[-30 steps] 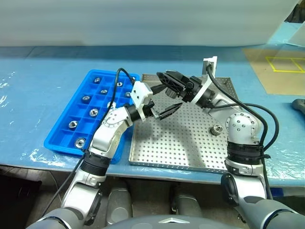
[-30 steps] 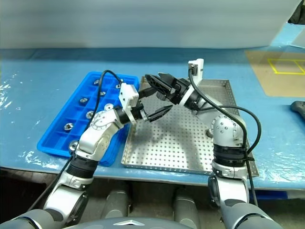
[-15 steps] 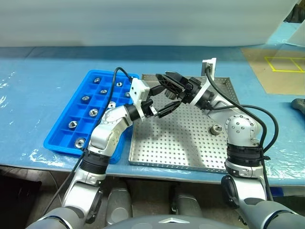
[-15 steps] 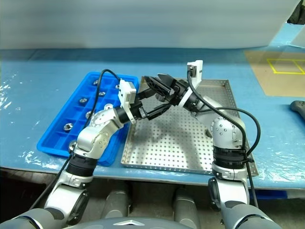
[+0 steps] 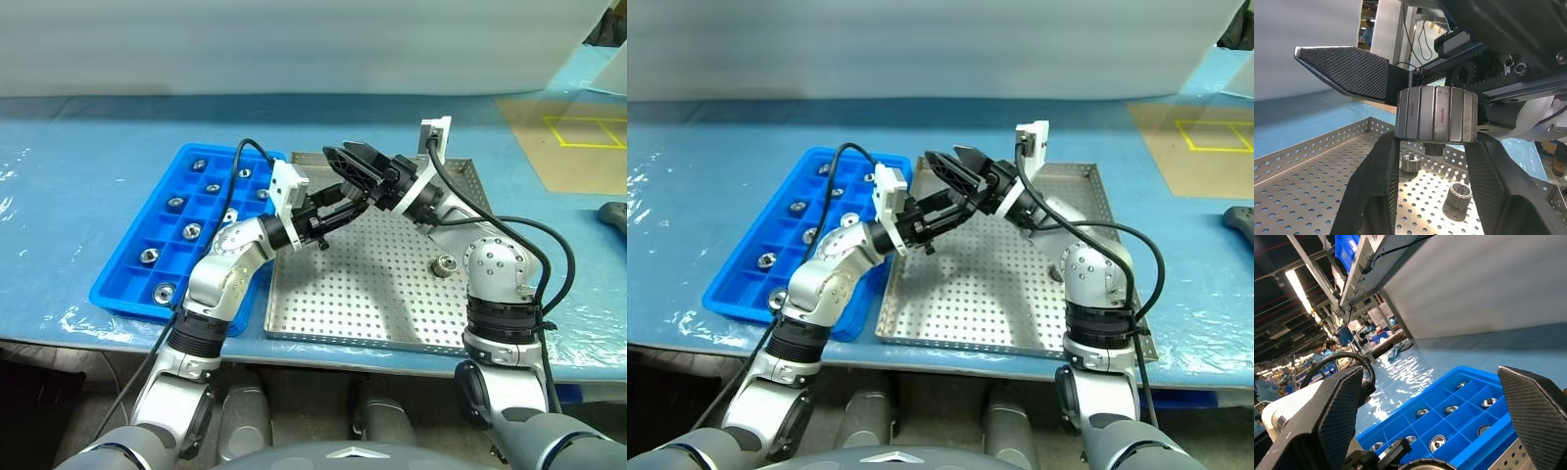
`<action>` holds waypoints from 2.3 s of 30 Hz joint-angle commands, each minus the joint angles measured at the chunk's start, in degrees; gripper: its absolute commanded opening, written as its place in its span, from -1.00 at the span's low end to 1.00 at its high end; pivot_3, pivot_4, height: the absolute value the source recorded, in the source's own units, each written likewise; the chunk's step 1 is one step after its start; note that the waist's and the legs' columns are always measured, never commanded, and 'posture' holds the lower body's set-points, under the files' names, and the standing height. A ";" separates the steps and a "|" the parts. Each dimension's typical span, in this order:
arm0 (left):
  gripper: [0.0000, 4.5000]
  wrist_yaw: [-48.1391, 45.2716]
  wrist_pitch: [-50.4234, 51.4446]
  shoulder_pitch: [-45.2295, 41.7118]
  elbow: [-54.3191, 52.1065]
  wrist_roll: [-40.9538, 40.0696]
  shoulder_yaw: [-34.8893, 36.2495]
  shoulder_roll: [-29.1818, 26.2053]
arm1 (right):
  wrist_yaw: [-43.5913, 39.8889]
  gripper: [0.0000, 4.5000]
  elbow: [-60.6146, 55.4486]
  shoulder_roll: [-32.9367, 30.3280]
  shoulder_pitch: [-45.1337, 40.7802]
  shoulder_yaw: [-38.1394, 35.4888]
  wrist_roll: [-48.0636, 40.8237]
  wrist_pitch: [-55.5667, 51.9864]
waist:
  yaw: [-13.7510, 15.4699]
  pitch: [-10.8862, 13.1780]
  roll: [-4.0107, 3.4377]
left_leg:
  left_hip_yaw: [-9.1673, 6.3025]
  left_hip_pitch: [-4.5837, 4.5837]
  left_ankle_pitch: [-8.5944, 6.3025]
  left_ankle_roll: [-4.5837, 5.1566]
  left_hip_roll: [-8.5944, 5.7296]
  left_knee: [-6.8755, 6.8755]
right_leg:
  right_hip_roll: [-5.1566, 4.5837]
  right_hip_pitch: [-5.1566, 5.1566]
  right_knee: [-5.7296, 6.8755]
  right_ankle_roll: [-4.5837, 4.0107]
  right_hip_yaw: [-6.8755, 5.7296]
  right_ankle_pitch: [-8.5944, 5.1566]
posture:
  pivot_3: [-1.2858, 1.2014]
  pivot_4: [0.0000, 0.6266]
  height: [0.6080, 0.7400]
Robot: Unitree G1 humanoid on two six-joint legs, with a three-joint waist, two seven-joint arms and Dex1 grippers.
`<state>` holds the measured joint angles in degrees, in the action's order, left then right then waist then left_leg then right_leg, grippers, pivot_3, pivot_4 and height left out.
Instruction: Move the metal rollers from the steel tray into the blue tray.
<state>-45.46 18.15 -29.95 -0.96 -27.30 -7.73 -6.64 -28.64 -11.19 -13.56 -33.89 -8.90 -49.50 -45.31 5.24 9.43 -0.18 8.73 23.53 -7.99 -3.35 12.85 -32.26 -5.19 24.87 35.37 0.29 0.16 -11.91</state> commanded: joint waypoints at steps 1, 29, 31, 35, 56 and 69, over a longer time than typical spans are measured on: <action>-0.28 0.55 -0.73 -1.23 -4.65 -2.85 2.09 1.13 | -0.18 1.00 -1.70 -0.08 0.95 1.03 -0.38 -0.21 | 0.00 0.00 0.00 | 0.00 0.00 0.00 0.00 0.00 0.00 | 0.00 0.00 0.00 0.00 0.00 0.00 | -0.02 -0.52 1.00; -0.28 10.63 23.89 7.46 -12.98 -27.52 13.22 -1.39 | -0.99 1.00 -0.95 -2.13 1.72 1.12 0.82 0.78 | -0.16 0.01 0.01 | 0.01 -0.01 0.00 0.00 0.01 0.05 | 0.04 0.00 -0.05 0.01 -0.01 0.00 | -0.01 -0.52 1.00; -0.28 10.85 23.65 8.79 -13.95 -26.67 12.87 -2.87 | -1.17 1.00 -0.66 -2.70 1.45 0.72 1.08 1.00 | -0.18 0.01 0.01 | 0.01 0.00 0.00 0.00 0.00 0.05 | 0.03 -0.01 -0.09 0.02 -0.01 0.00 | -0.01 -0.52 1.00; -0.28 12.21 21.72 11.26 -15.85 -23.64 12.43 -5.07 | -2.14 1.00 -0.01 -4.51 0.88 -0.15 1.44 1.14 | -0.33 0.01 0.01 | 0.01 0.00 0.00 0.00 0.01 0.05 | 0.03 -0.01 -0.09 0.02 -0.02 -0.01 | -0.01 -0.52 1.00; -0.28 25.83 17.58 23.76 -33.74 -11.69 12.75 -10.82 | -23.18 1.00 5.75 -17.22 3.81 13.89 19.52 11.72 | 0.89 0.01 0.04 | -0.03 0.01 -0.02 0.03 0.04 0.02 | 0.01 -0.10 -0.16 0.03 -0.08 -0.01 | 0.17 -0.52 1.00; -0.28 42.22 24.03 34.64 -44.84 -4.74 14.10 -9.76 | -31.48 1.00 15.91 -13.62 -1.48 18.72 25.37 17.08 | 3.36 0.02 0.05 | -0.12 0.06 -0.16 0.28 0.11 -0.03 | -0.01 -0.09 -0.16 -0.01 -0.15 -0.02 | 0.31 -0.52 1.00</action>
<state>-4.90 41.70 4.59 -41.78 -32.37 5.17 -16.79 -58.97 4.83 -27.35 -33.91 9.92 -24.25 -29.73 8.59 9.45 -0.14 8.61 23.59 -8.16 -3.06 12.96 -32.31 -5.21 24.78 35.21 0.29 0.01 -11.93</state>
